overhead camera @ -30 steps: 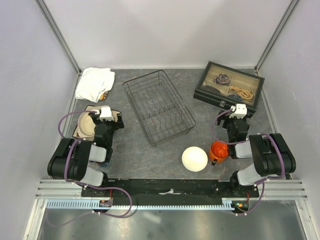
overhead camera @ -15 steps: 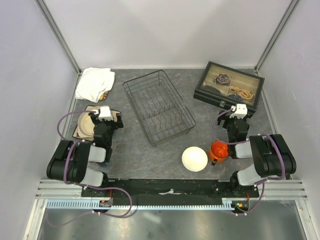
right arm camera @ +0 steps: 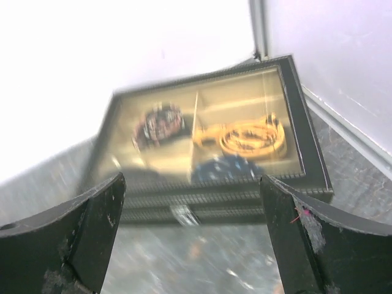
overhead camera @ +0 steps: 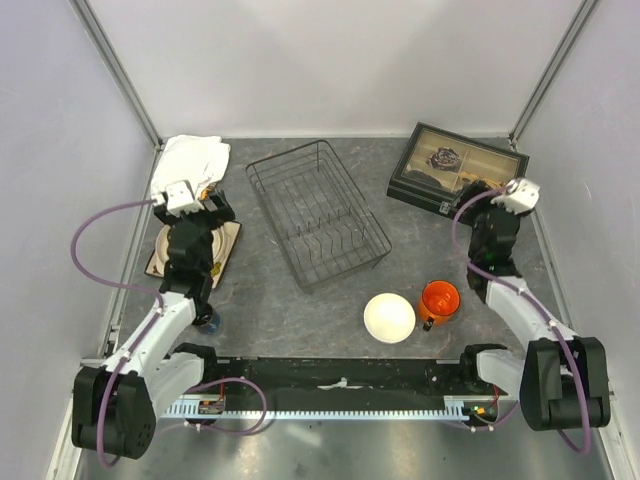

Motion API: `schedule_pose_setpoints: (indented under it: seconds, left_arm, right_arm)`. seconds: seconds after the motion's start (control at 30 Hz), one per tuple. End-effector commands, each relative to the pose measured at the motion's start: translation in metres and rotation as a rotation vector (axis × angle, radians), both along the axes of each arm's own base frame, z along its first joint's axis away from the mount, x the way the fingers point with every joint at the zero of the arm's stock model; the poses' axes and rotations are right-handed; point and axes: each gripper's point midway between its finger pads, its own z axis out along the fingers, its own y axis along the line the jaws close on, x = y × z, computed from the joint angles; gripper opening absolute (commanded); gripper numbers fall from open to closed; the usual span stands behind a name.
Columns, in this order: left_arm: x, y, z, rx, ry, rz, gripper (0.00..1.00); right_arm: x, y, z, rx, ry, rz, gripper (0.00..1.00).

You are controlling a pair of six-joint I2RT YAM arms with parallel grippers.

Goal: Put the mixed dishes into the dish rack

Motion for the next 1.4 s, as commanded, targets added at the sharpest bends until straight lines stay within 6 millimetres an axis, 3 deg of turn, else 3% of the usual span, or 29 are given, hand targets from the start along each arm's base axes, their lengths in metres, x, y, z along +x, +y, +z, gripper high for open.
schedule_pose_setpoints:
  seconds: [0.0,0.07,0.23,0.3,0.37,0.4,0.53,0.7,0.83,1.03,1.2,1.37]
  left_arm:
    - [-0.003,0.016,0.033,-0.126,0.064,0.128,0.99]
    - [0.0,0.008,0.06,-0.097,0.075,0.08,0.99]
    - [-0.005,-0.01,0.102,-0.091,0.088,-0.034,0.99]
    - [-0.008,-0.02,0.107,-0.091,0.084,-0.1,0.99]
    - [-0.012,-0.024,0.114,-0.102,0.073,-0.121,0.99]
    - [-0.015,-0.022,0.112,-0.115,0.089,-0.108,1.0]
    - [-0.031,-0.011,0.117,-0.19,0.054,-0.048,1.0]
    - [-0.042,-0.011,0.128,-0.118,0.047,-0.078,0.99]
    - [-0.045,-0.006,0.121,-0.054,0.138,-0.059,0.97]
    - [-0.033,0.019,0.064,0.013,0.358,0.106,0.95]
    - [-0.02,0.011,0.02,-0.019,0.491,0.1,0.87]
    - [-0.014,0.003,-0.019,-0.093,0.566,0.107,0.8]
  right_arm:
    - [0.003,-0.018,0.007,0.178,0.127,-0.185,0.98]
    - [0.003,-0.018,-0.001,0.168,0.205,-0.191,0.98]
    - [0.002,0.003,0.031,0.143,0.187,-0.044,0.98]
    - [-0.002,0.006,0.045,0.134,0.173,-0.019,0.98]
    - [-0.009,0.007,0.043,0.133,0.211,-0.014,0.98]
    - [-0.012,0.008,0.053,0.138,0.197,-0.006,0.98]
    - [-0.024,0.018,0.056,0.133,0.254,0.058,0.98]
    - [-0.033,0.028,0.065,0.255,0.219,0.074,0.98]
    - [-0.033,0.055,0.065,0.322,0.214,0.21,0.98]
    - [-0.041,0.088,0.065,0.413,0.244,0.37,0.98]
    - [-0.056,0.093,0.065,0.375,0.27,0.399,0.98]
    - [-0.073,0.098,0.05,0.347,0.347,0.407,0.98]
